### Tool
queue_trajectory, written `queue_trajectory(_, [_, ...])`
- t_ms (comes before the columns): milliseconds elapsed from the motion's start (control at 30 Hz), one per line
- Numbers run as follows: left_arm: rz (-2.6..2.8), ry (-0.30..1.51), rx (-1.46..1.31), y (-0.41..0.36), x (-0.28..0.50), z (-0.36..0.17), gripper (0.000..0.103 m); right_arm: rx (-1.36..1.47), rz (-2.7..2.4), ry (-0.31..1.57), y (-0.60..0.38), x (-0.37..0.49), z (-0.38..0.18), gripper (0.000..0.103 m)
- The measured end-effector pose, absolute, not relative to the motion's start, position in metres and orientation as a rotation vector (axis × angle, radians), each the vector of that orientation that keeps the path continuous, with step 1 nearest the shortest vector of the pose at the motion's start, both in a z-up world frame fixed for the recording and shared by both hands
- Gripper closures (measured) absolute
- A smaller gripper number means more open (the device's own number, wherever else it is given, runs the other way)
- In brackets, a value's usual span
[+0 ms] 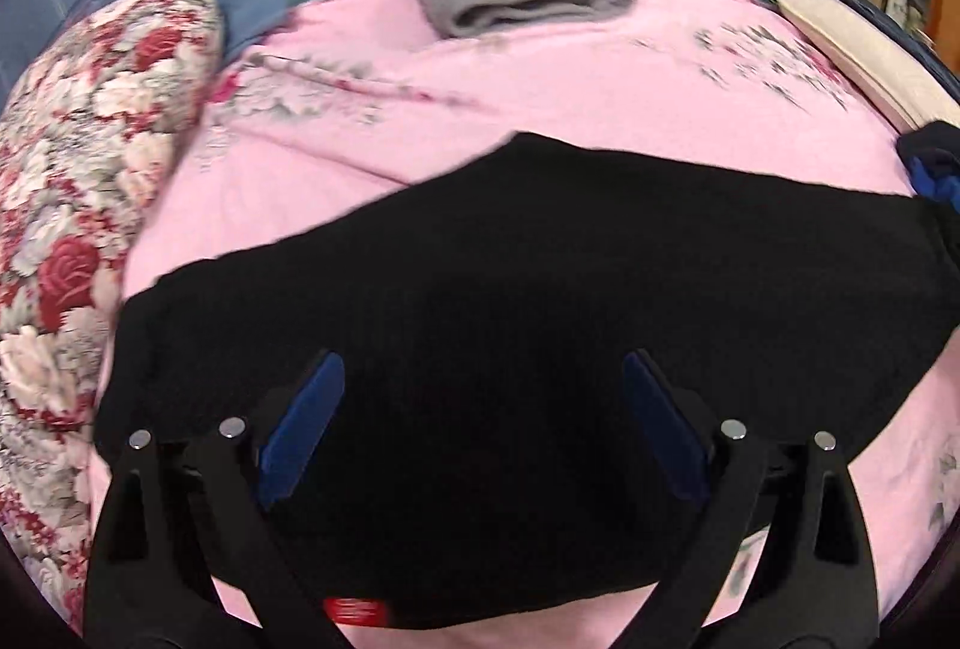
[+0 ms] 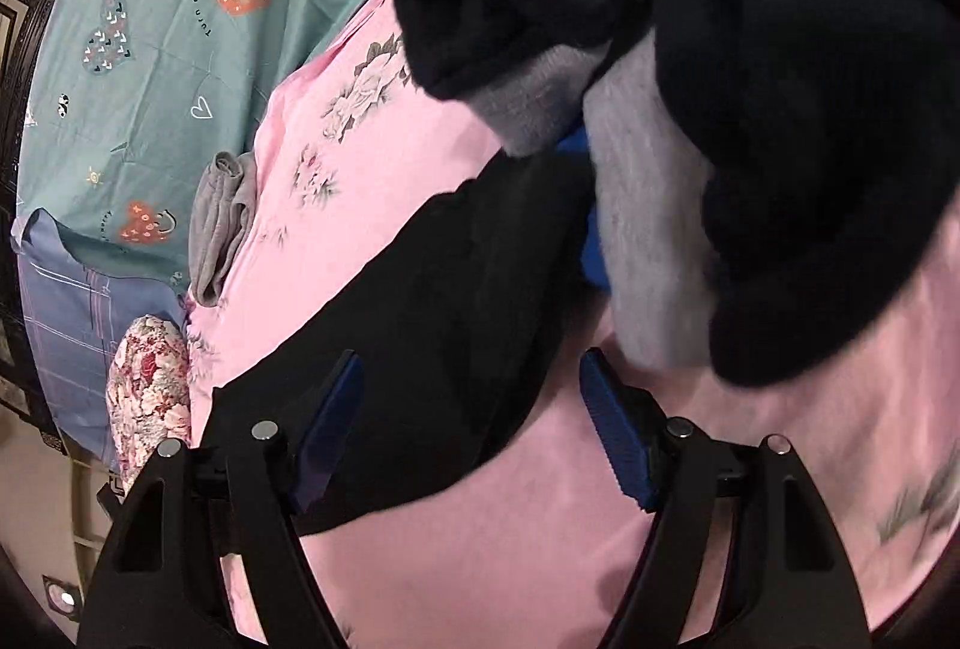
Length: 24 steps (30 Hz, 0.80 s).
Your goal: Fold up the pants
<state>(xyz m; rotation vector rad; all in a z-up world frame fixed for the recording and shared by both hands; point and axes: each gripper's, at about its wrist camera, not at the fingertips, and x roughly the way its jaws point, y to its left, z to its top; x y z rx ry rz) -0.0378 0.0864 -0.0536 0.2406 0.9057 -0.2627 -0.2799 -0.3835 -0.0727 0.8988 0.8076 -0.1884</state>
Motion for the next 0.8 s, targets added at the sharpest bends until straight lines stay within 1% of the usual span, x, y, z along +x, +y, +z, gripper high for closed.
queue_trajectory(100, [-0.263, 0.942, 0.308, 0.07, -0.04, -0.072, 0.008, 0.912, -0.177, 0.801, -0.389, -0.269, -0.077, 0.029])
queue_trajectory(200, [-0.248, 0.985, 0.319, 0.073, -0.039, -0.086, 0.007, 0.935, -0.12, 0.803, -0.389, -0.258, -0.081, 0.029])
queue_trajectory(300, [-0.273, 1.028, 0.225, 0.089, -0.037, -0.089, 0.007, 0.943, -0.103, 0.794, -0.39, -0.258, -0.081, 0.029])
queue_trajectory(433, [-0.297, 1.035, 0.155, 0.095, -0.036, -0.084, 0.008, 1.024, -0.078, 0.742, -0.404, -0.271, -0.083, 0.036])
queue_trajectory(500, [-0.347, 1.035, 0.103, 0.093, -0.039, -0.08, 0.008, 1.003, -0.083, 0.75, -0.403, -0.271, -0.083, 0.037])
queue_trajectory(567, [-0.383, 1.035, 0.099, 0.087, -0.044, -0.081, 0.008, 0.977, -0.096, 0.765, -0.401, -0.268, -0.084, 0.043])
queue_trajectory(600, [-0.382, 1.041, 0.131, 0.082, -0.047, -0.085, 0.008, 0.986, -0.084, 0.77, -0.4, -0.268, -0.086, 0.056])
queue_trajectory(633, [-0.371, 1.043, 0.164, 0.079, -0.049, -0.09, 0.008, 1.002, -0.065, 0.775, -0.401, -0.268, -0.09, 0.073])
queue_trajectory(700, [-0.355, 0.999, 0.235, 0.073, -0.057, -0.093, 0.007, 0.998, -0.059, 0.762, -0.402, -0.273, -0.092, 0.087])
queue_trajectory(733, [-0.352, 1.011, 0.221, 0.074, -0.056, -0.092, 0.007, 0.997, -0.058, 0.75, -0.402, -0.275, -0.09, 0.089])
queue_trajectory(800, [-0.344, 1.021, 0.208, 0.074, -0.055, -0.091, 0.007, 1.03, -0.049, 0.715, -0.406, -0.282, -0.088, 0.09])
